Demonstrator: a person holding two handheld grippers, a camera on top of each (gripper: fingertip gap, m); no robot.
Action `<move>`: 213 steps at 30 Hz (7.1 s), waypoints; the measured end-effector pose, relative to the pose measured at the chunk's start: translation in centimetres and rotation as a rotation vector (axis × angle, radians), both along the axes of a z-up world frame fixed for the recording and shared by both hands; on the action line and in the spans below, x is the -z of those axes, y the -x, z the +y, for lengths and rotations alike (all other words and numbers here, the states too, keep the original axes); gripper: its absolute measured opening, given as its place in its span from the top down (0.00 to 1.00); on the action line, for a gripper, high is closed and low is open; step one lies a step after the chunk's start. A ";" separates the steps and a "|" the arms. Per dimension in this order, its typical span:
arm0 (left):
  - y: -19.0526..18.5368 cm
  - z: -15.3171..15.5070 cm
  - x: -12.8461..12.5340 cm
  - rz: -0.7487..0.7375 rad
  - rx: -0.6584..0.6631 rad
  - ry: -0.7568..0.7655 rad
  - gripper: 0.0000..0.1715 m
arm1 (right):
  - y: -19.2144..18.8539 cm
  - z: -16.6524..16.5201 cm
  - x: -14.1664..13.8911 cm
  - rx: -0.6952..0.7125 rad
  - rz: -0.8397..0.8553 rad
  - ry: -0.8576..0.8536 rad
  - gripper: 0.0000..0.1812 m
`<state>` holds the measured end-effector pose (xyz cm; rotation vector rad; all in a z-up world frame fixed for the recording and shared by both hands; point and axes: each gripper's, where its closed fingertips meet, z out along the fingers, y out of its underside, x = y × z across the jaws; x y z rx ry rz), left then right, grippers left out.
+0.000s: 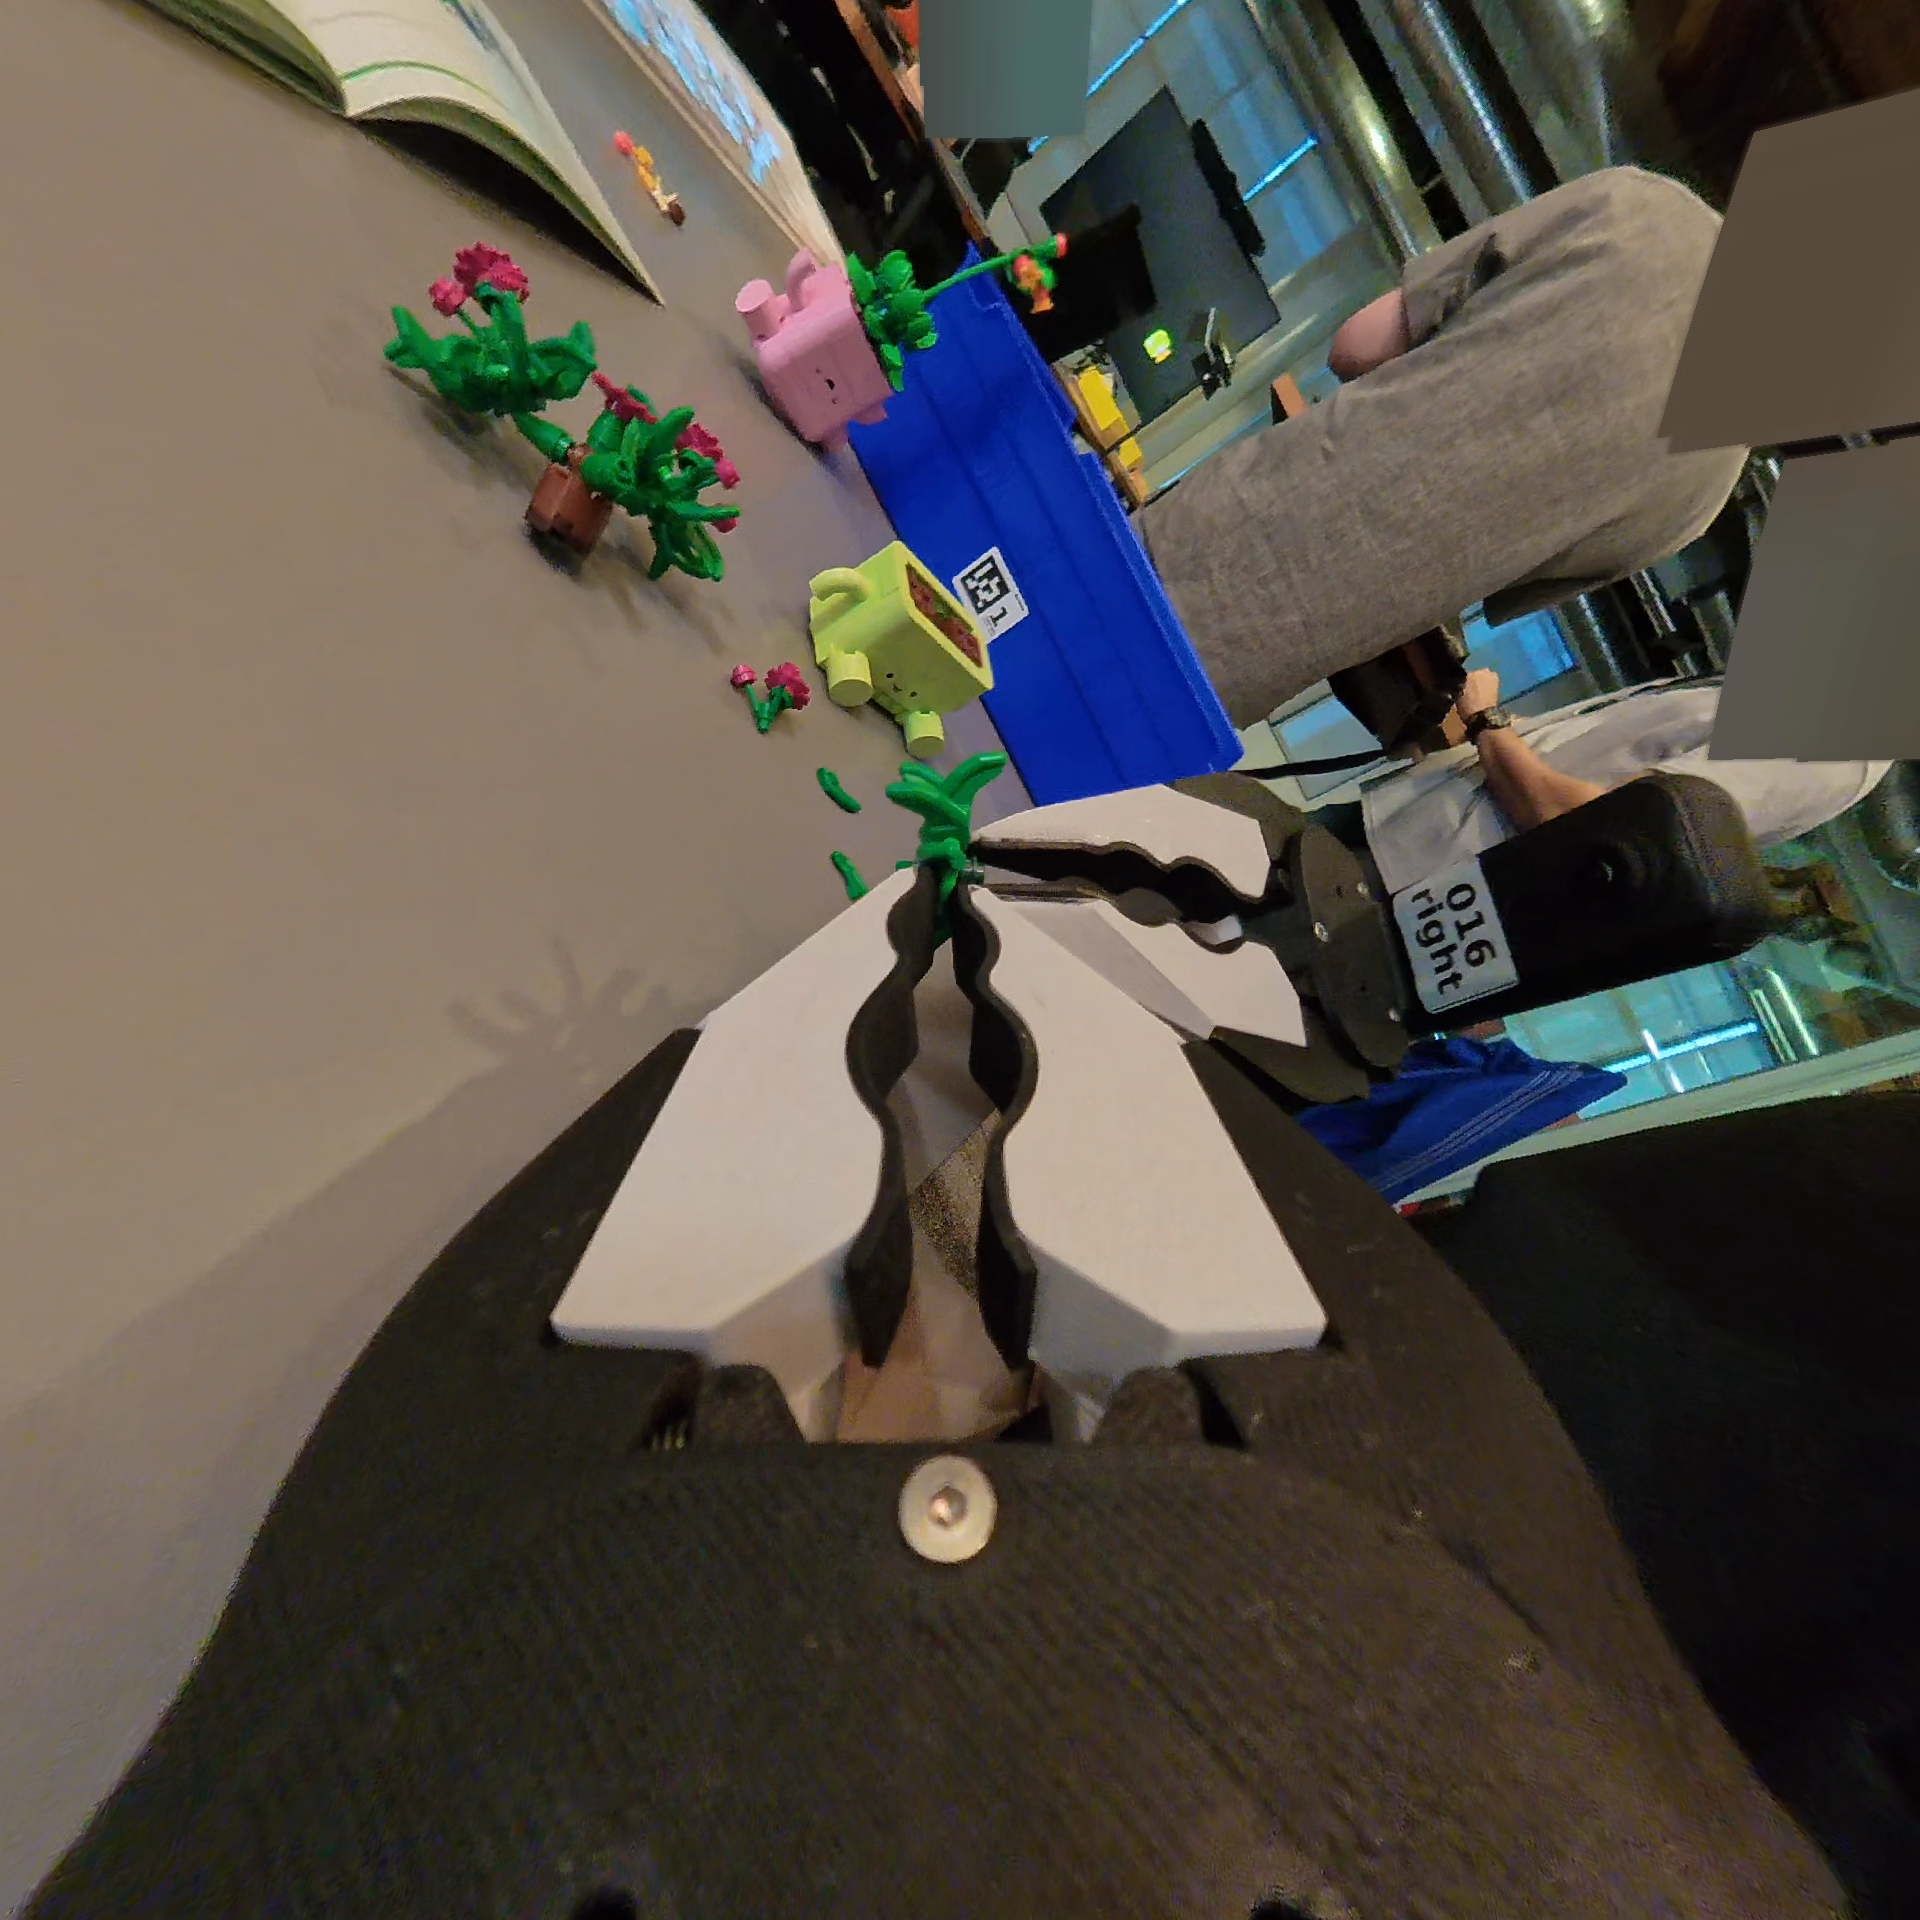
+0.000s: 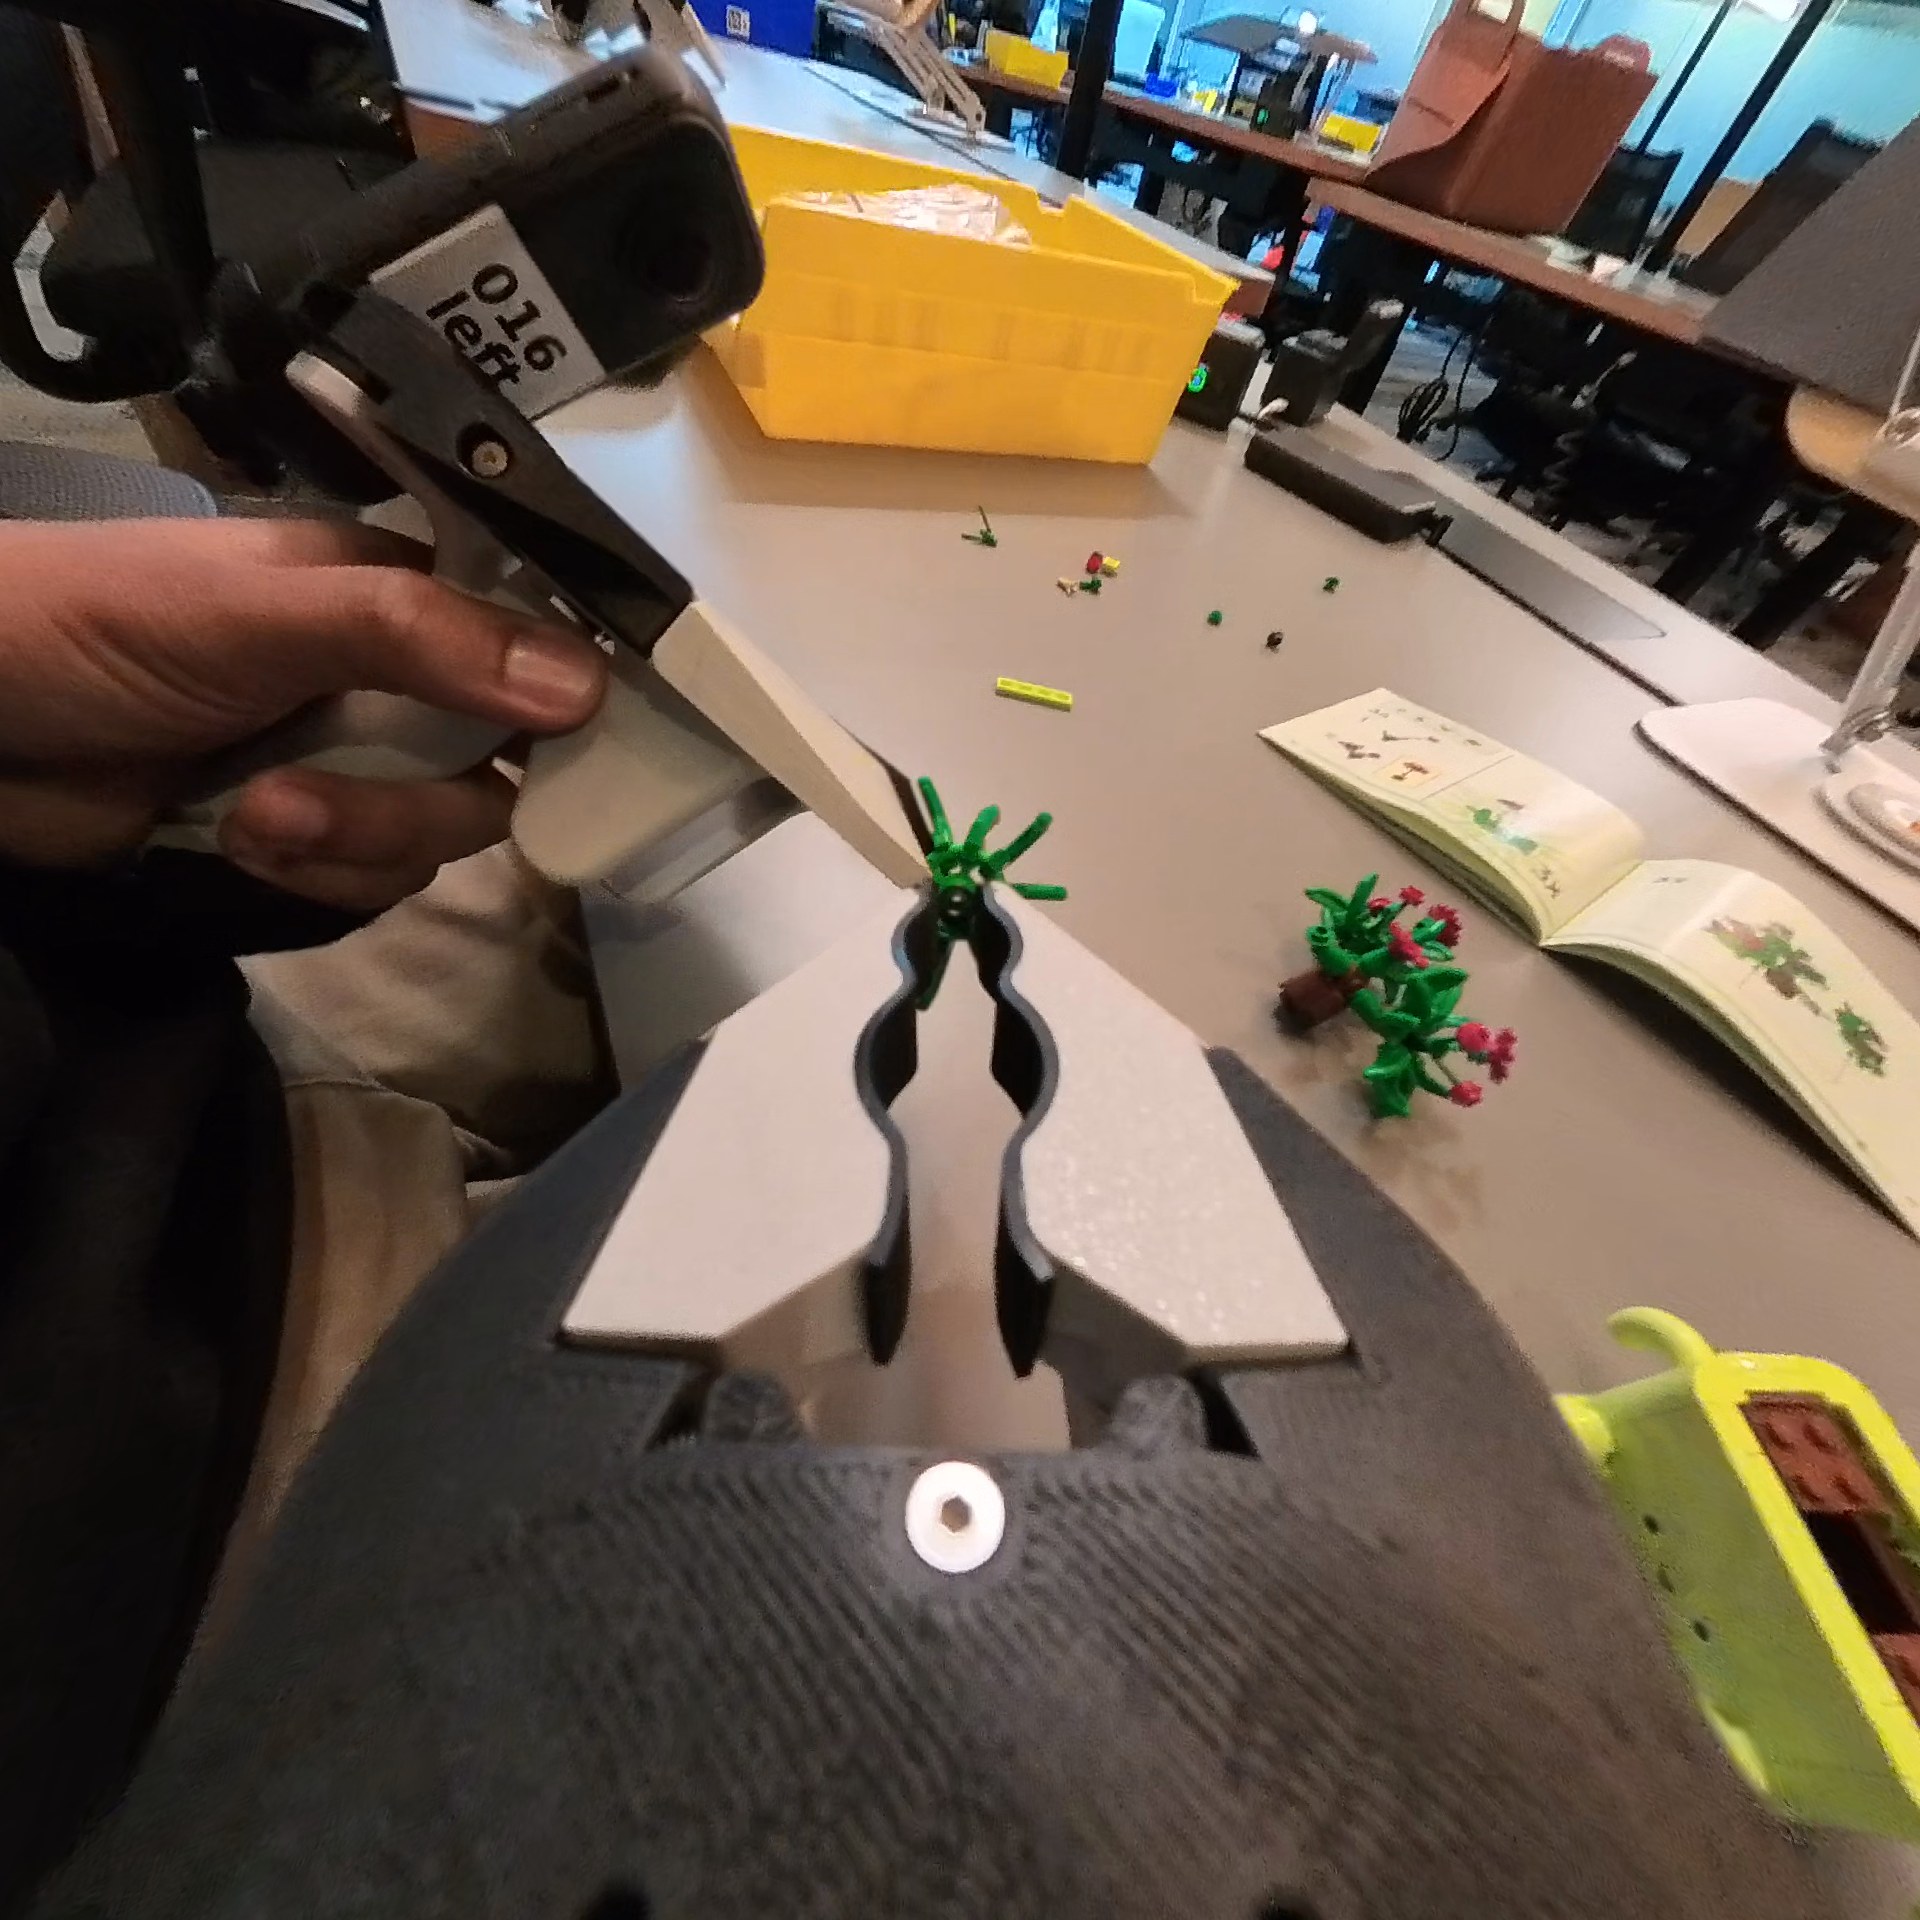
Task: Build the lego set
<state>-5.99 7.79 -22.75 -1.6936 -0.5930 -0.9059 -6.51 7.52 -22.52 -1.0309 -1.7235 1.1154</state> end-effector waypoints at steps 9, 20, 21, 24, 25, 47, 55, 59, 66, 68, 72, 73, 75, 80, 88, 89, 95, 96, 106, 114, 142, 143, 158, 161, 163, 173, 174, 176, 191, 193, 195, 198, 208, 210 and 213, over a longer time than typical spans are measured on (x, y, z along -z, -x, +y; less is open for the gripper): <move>-0.7 -0.5 -0.8 -0.022 0.084 -0.071 1.00 | -0.7 -0.5 -0.8 -0.082 0.124 -0.118 0.97; -1.2 -0.9 -1.2 0.025 0.151 -0.099 1.00 | -1.3 -1.2 -1.2 -0.186 0.245 -0.237 0.97; -1.3 -1.0 -1.2 0.034 0.158 -0.101 1.00 | -1.3 -1.3 -1.2 -0.193 0.244 -0.231 0.97; -1.4 -1.1 -1.1 0.112 0.169 -0.093 1.00 | -1.5 -1.4 -1.2 -0.213 0.245 -0.233 0.97; -1.5 -1.2 -1.1 0.143 0.175 -0.085 1.00 | -1.5 -1.5 -1.1 -0.218 0.247 -0.241 0.97; -2.1 -1.6 -0.5 0.303 0.191 -0.030 1.00 | -1.9 -1.8 -0.4 -0.272 0.217 -0.273 0.97; -1.4 -1.2 0.1 0.246 0.149 -0.021 1.00 | -1.2 -1.6 0.3 -0.223 0.173 -0.309 0.97; -0.7 -1.2 0.1 0.229 0.115 -0.018 1.00 | -1.2 -1.6 0.4 -0.225 0.165 -0.307 0.95; 0.6 -1.4 1.0 0.200 0.060 0.021 1.00 | -1.0 -0.3 0.3 -0.173 0.144 -0.277 0.99; 1.0 -1.5 1.4 0.184 0.048 0.033 1.00 | -0.9 1.6 0.8 -0.110 0.097 -0.296 0.99; 1.3 -1.6 1.3 0.167 0.044 0.024 1.00 | -1.8 5.9 0.3 0.003 0.035 -0.279 0.96; 1.3 -1.6 1.3 0.163 0.046 0.021 1.00 | -2.2 6.8 -0.1 0.027 0.030 -0.259 0.96; 1.2 -1.6 1.3 0.158 0.052 0.018 1.00 | -3.4 8.8 -0.7 0.073 0.002 -0.219 0.95; 0.8 -1.5 1.4 0.145 0.066 0.013 1.00 | -6.8 10.4 1.2 0.029 -0.211 -0.042 0.92; 0.0 -1.0 1.5 0.136 0.093 0.016 1.00 | -9.9 9.4 6.1 -0.049 -0.551 0.096 0.92; 0.0 -1.0 1.6 0.135 0.095 0.017 1.00 | -9.9 8.9 5.9 -0.078 -0.540 0.116 0.92; -0.3 -0.7 1.7 0.123 0.110 0.016 1.00 | -9.0 6.3 5.5 -0.170 -0.507 0.099 0.92; -0.4 -0.7 1.8 0.123 0.112 0.015 1.00 | -8.8 6.0 5.7 -0.170 -0.508 0.084 0.93; -0.5 -0.8 1.7 0.110 0.121 0.003 1.00 | -7.9 6.2 6.4 -0.140 -0.505 0.081 0.98; -0.8 -0.7 1.7 0.106 0.134 0.000 1.00 | -7.2 5.7 6.8 -0.119 -0.535 0.106 0.97; -0.9 -0.7 1.8 0.096 0.141 -0.003 1.00 | -8.5 9.6 6.4 0.010 -0.516 0.049 0.98; -0.9 -0.7 1.8 0.096 0.142 -0.003 1.00 | -8.6 9.5 6.5 0.002 -0.527 0.050 0.98; -1.0 -0.7 1.9 0.085 0.146 -0.009 1.00 | -8.2 8.5 6.7 -0.037 -0.523 0.090 0.97; -1.0 -0.7 1.9 0.082 0.147 -0.011 1.00 | -8.1 8.2 6.7 -0.044 -0.521 0.076 0.97; -1.1 -0.7 1.9 0.081 0.149 -0.012 1.00 | -8.0 8.2 6.6 -0.042 -0.517 0.064 0.97; -1.1 -0.7 2.0 0.074 0.151 -0.014 1.00 | -7.0 9.0 6.7 0.072 -0.508 -0.364 0.97; -1.1 -0.7 2.0 0.073 0.151 -0.014 1.00 | -6.9 8.7 6.7 0.060 -0.506 -0.359 0.97; -1.1 -0.7 2.0 0.071 0.150 -0.016 1.00 | -6.8 7.9 6.7 0.028 -0.499 -0.316 0.96; -1.2 -0.7 2.0 0.072 0.155 -0.018 1.00 | -6.7 8.2 5.9 0.043 -0.485 -0.046 0.92; -1.2 -0.7 2.0 0.071 0.156 -0.018 1.00 | -6.8 8.2 6.1 0.041 -0.496 -0.002 0.92; -1.2 -0.7 2.0 0.069 0.156 -0.018 1.00 | -6.9 8.2 6.3 0.033 -0.510 0.023 0.95; -1.2 -0.7 2.1 0.066 0.156 -0.017 1.00 | -6.9 8.1 6.6 0.026 -0.519 0.037 0.95; -1.4 -0.5 2.3 0.066 0.166 -0.005 1.00 | -6.8 8.1 6.5 0.026 -0.514 0.042 0.97; -1.4 -0.4 2.2 0.048 0.165 -0.009 1.00 | -6.2 7.3 5.3 -0.001 -0.444 0.058 0.97; -1.5 -0.1 1.4 -0.038 0.165 -0.045 1.00 | -4.6 4.3 1.7 -0.096 -0.227 0.099 0.97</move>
